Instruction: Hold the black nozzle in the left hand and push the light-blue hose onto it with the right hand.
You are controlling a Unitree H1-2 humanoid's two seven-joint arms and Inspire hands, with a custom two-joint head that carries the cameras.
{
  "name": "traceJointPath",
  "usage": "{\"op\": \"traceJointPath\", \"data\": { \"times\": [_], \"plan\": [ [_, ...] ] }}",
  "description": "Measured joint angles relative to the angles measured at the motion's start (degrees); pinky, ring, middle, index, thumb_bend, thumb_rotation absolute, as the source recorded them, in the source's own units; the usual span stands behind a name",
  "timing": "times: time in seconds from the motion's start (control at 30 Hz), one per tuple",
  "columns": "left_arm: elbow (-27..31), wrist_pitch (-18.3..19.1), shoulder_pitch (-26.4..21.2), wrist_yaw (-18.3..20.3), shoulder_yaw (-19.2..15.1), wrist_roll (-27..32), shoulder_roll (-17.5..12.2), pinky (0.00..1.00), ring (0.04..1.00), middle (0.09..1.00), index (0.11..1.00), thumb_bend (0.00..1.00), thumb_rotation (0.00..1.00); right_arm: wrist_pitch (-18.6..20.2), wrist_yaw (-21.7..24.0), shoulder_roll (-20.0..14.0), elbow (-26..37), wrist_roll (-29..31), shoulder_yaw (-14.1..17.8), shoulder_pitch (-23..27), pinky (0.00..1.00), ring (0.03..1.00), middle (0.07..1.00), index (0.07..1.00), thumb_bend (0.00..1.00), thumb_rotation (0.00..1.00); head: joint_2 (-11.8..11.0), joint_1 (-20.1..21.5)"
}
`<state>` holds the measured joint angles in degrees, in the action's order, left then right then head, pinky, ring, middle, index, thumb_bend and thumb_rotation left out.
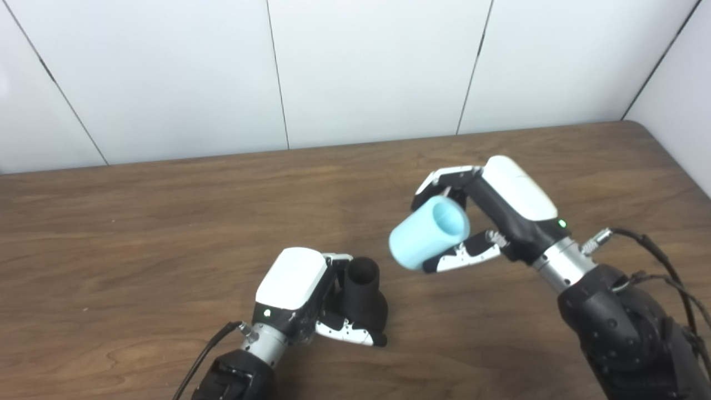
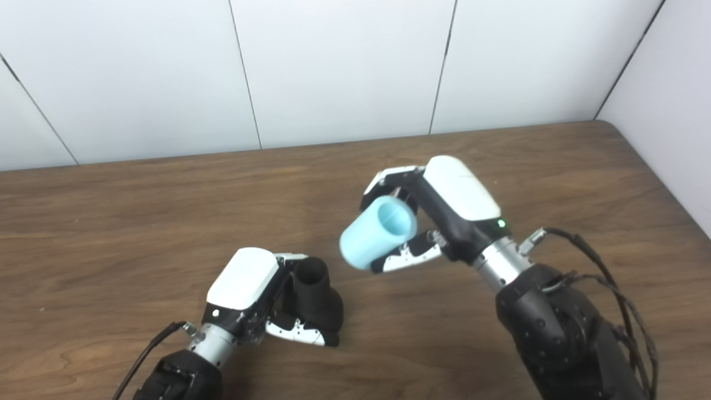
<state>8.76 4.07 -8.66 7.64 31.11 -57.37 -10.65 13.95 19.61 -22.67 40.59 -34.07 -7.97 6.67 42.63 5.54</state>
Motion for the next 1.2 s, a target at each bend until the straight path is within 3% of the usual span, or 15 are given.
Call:
{"op": "traceJointPath", "data": {
  "times": [0.53,1.2],
  "plan": [
    [0.01,0.76,0.04,0.11,0.24,-0.36,0.51,0.38,0.503,0.525,0.447,0.48,0.0,0.13,4.48,4.31,5.09,0.9,0.13,0.0,0.32,0.408,0.511,0.511,0.5,0.0,0.18,-0.88],
    [0.39,1.99,0.0,0.37,1.1,-0.79,0.63,0.38,0.496,0.52,0.448,0.48,0.0,-0.6,5.35,6.06,2.61,-1.37,-0.59,-1.63,0.28,0.389,0.523,0.533,0.49,0.0,0.79,-0.88]
  ]
}}
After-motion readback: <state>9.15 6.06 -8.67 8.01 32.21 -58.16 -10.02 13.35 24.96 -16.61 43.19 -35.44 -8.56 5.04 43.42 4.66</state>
